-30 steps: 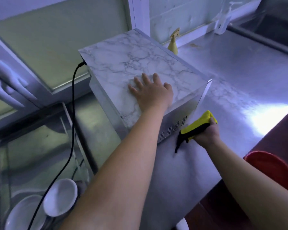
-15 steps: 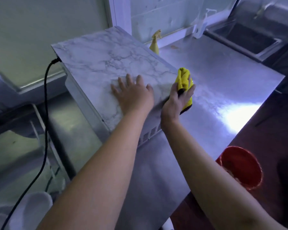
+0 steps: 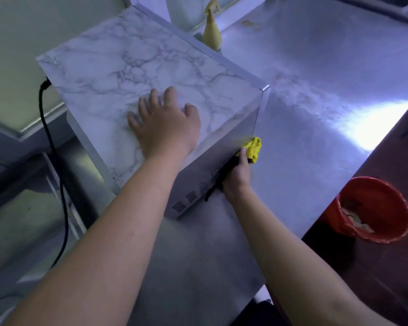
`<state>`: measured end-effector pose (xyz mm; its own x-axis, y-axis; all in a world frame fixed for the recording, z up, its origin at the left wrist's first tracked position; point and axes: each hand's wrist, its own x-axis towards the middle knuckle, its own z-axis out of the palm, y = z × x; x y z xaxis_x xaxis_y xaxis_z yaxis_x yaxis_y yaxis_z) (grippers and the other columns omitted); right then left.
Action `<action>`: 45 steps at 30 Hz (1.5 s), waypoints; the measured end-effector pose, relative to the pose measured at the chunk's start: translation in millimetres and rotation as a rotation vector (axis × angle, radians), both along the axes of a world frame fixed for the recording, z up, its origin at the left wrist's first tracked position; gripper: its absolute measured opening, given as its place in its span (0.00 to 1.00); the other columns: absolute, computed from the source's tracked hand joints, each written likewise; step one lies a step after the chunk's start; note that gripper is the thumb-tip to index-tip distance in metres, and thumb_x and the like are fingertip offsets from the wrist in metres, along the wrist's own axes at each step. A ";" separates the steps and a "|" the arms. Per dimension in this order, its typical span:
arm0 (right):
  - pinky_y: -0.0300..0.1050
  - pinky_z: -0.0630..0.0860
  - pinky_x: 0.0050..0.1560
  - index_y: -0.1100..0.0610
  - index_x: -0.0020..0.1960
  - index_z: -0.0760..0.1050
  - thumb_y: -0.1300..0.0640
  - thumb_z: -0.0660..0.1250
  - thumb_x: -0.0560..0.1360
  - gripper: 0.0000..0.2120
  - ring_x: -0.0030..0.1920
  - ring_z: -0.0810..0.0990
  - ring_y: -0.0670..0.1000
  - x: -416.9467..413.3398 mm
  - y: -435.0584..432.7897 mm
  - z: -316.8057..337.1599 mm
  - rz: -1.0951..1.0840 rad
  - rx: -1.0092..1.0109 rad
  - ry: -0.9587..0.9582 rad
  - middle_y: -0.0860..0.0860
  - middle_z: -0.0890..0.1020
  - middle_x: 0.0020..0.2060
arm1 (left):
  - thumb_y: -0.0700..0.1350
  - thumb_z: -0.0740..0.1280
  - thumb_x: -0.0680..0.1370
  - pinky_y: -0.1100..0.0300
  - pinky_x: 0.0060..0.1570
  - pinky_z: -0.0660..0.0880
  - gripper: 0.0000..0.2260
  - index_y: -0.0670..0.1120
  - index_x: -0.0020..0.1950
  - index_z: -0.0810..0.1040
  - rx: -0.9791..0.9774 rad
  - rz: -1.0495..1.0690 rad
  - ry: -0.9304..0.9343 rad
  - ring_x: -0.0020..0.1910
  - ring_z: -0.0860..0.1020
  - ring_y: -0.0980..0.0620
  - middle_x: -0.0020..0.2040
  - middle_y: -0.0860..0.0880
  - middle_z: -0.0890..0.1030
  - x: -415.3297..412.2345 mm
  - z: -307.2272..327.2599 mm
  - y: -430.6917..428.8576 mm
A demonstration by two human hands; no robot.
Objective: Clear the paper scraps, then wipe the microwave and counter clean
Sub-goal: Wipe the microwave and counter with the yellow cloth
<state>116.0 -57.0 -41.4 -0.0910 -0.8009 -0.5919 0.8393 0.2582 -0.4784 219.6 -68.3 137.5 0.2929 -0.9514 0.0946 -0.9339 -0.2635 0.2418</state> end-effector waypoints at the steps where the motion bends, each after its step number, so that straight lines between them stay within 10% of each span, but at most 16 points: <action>1: 0.55 0.67 0.73 0.55 0.74 0.69 0.42 0.57 0.83 0.25 0.68 0.75 0.54 -3.4 -0.2 2.0 0.036 0.000 -0.023 0.54 0.77 0.68 | 0.55 0.55 0.80 0.40 0.74 0.50 0.22 0.54 0.74 0.65 -0.008 0.007 -0.006 0.77 0.57 0.44 0.78 0.47 0.63 -0.3 0.5 -0.5; 8: 0.51 0.75 0.58 0.57 0.64 0.75 0.39 0.54 0.82 0.25 0.50 0.81 0.55 -80.7 21.6 23.7 0.096 0.059 -0.116 0.56 0.81 0.50 | 0.55 0.56 0.79 0.43 0.74 0.50 0.22 0.54 0.74 0.66 -0.019 0.025 0.029 0.77 0.58 0.46 0.78 0.49 0.64 -1.6 5.0 1.8; 14: 0.42 0.57 0.76 0.50 0.78 0.61 0.51 0.58 0.83 0.24 0.75 0.62 0.39 -62.8 43.6 85.6 -0.116 -0.462 0.495 0.38 0.66 0.74 | 0.55 0.56 0.79 0.44 0.75 0.49 0.23 0.55 0.75 0.66 -0.014 0.030 0.036 0.77 0.57 0.48 0.78 0.50 0.63 -1.6 6.8 2.2; 21: 0.59 0.40 0.78 0.48 0.78 0.50 0.46 0.60 0.78 0.32 0.80 0.43 0.57 31.7 44.0 93.1 -0.065 -0.602 1.271 0.50 0.46 0.78 | 0.53 0.58 0.79 0.45 0.75 0.49 0.23 0.56 0.74 0.68 -0.056 0.041 0.062 0.77 0.58 0.49 0.77 0.51 0.64 0.6 4.4 0.3; 28: 0.55 0.55 0.78 0.40 0.80 0.49 0.33 0.66 0.70 0.45 0.79 0.56 0.47 26.0 33.9 24.5 0.076 -0.136 0.475 0.41 0.55 0.79 | 0.52 0.56 0.79 0.44 0.75 0.48 0.23 0.56 0.74 0.67 -0.055 0.048 0.067 0.77 0.57 0.49 0.77 0.51 0.64 -1.9 2.0 -0.4; 36: 0.51 0.79 0.53 0.57 0.68 0.74 0.42 0.53 0.83 0.25 0.54 0.82 0.56 -34.9 28.9 24.1 0.177 0.034 -0.089 0.56 0.82 0.58 | 0.52 0.55 0.79 0.43 0.75 0.49 0.23 0.55 0.75 0.66 -0.032 0.043 0.065 0.77 0.57 0.49 0.77 0.52 0.64 -2.7 5.5 1.4; 39: 0.49 0.81 0.47 0.60 0.59 0.77 0.40 0.52 0.82 0.26 0.47 0.84 0.57 -66.2 42.3 32.1 0.160 0.064 -0.140 0.58 0.84 0.49 | 0.52 0.55 0.79 0.43 0.75 0.47 0.23 0.55 0.75 0.66 -0.024 0.049 0.088 0.77 0.56 0.49 0.78 0.51 0.63 -1.9 7.2 1.4; 42: 0.53 0.69 0.67 0.56 0.69 0.72 0.38 0.53 0.81 0.28 0.62 0.77 0.55 -77.1 61.7 42.4 0.125 0.078 -0.059 0.56 0.78 0.62 | 0.51 0.55 0.79 0.43 0.75 0.47 0.23 0.55 0.75 0.66 -0.009 0.048 0.103 0.77 0.56 0.48 0.78 0.51 0.63 -0.1 8.7 1.6; 45: 0.50 0.73 0.61 0.54 0.69 0.73 0.39 0.55 0.82 0.24 0.58 0.79 0.52 -75.2 75.4 72.4 0.076 -0.052 -0.005 0.53 0.76 0.66 | 0.51 0.54 0.78 0.43 0.74 0.49 0.23 0.56 0.74 0.65 0.044 0.019 0.080 0.76 0.57 0.48 0.77 0.52 0.63 1.8 8.6 0.4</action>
